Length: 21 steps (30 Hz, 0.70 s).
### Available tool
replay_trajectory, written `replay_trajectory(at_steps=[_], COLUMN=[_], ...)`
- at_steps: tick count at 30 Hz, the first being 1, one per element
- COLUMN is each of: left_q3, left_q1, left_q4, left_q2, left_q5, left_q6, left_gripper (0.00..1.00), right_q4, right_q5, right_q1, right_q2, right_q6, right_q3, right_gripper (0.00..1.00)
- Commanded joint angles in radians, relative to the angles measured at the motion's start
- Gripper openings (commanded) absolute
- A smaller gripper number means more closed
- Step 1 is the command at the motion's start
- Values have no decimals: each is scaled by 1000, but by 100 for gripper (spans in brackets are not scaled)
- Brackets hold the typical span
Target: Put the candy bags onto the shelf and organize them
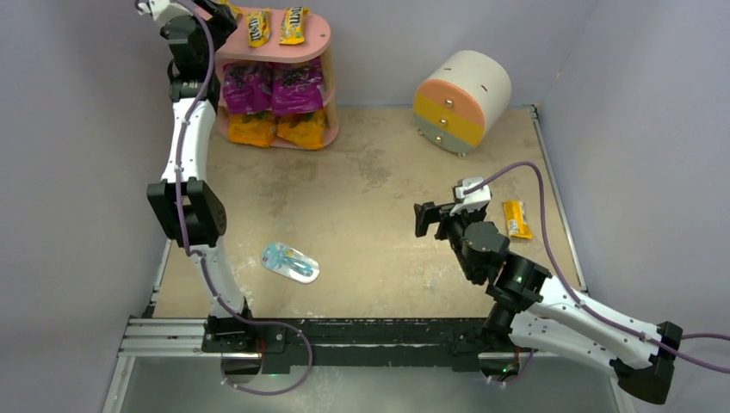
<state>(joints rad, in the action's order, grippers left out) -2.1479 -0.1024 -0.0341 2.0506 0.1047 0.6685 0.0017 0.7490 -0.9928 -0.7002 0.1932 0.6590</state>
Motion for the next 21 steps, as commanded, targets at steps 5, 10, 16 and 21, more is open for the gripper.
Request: replay_trajectory(at_steps=[5, 10, 16, 21], left_q3=[0, 47, 263, 528], left_q1=[-5, -5, -3, -3], left_q4=[33, 148, 160, 142], left_q2=[-153, -257, -504, -726], left_q5=[65, 140, 196, 36], left_q6=[-104, -118, -70, -62], left_gripper=[89, 92, 94, 96], right_q4=[1, -117, -397, -370], right_q5=[89, 205, 39, -176], right_q1=[0, 2, 267, 580], right_q2=[6, -41, -255, -295], right_q6=[52, 154, 371, 406], right_q3=[1, 52, 188, 212], right_gripper=[99, 99, 99, 99])
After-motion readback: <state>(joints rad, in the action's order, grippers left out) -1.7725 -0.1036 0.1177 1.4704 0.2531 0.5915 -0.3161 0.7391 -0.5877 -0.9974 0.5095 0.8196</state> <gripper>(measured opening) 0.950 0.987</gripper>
